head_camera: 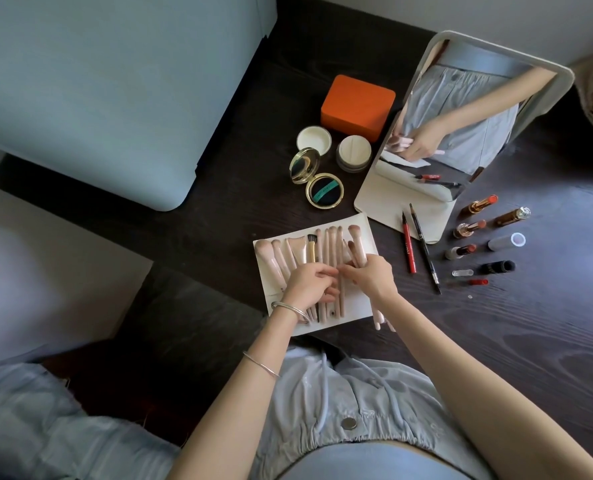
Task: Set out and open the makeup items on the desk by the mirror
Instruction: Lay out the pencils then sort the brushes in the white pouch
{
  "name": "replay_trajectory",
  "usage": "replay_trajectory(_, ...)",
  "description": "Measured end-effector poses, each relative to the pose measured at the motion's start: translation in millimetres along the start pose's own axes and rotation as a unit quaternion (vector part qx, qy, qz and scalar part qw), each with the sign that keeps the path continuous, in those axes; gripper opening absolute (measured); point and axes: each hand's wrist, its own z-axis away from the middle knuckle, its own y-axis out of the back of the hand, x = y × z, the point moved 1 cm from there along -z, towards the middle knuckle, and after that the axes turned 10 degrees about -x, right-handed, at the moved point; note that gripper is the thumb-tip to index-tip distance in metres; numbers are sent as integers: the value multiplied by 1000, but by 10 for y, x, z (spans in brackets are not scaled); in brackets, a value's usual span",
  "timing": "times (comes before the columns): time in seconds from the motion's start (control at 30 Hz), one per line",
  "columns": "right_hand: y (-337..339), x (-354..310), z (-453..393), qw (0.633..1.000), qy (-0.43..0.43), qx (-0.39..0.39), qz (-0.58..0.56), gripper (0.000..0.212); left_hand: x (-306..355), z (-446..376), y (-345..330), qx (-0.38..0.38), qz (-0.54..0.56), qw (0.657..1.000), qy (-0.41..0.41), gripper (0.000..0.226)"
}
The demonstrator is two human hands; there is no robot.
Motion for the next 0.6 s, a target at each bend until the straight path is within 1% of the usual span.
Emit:
replay_trajectory(0.03,6,-20,28,1000,10,-3,-24,17,3,0,5,3,1,1000,-5,26)
replay_trajectory(0.1,25,-105,100,992,37,-10,-116,17,20,7,23,5,15,1000,-23,23)
replay_trajectory(0.17,50,-211,172,970,44,-32,-236,17,59,19,34,1,37,998,-44,18)
replay_trajectory(0.23,61,-282,216,947,43,-56,-315,18,104,23,33,-4,44,997,-60,16)
replay_trajectory(0.3,61,-323,244,938,52,-65,-338,19,149,24,11,-15,59,996,-66,16)
replay_trajectory(0.37,63,-340,265,927,62,-68,-364,19,184,36,-12,-31,89,994,-55,19)
replay_trajectory(0.43,80,-335,283,914,64,-89,-392,18,202,56,-18,-59,108,991,-42,21)
replay_trajectory(0.5,100,-324,309,905,71,-134,-397,21,201,74,-27,-84,83,992,-44,22)
replay_trajectory(0.6,93,-311,340,907,80,-176,-374,23,190,73,-39,-88,39,994,-50,19)
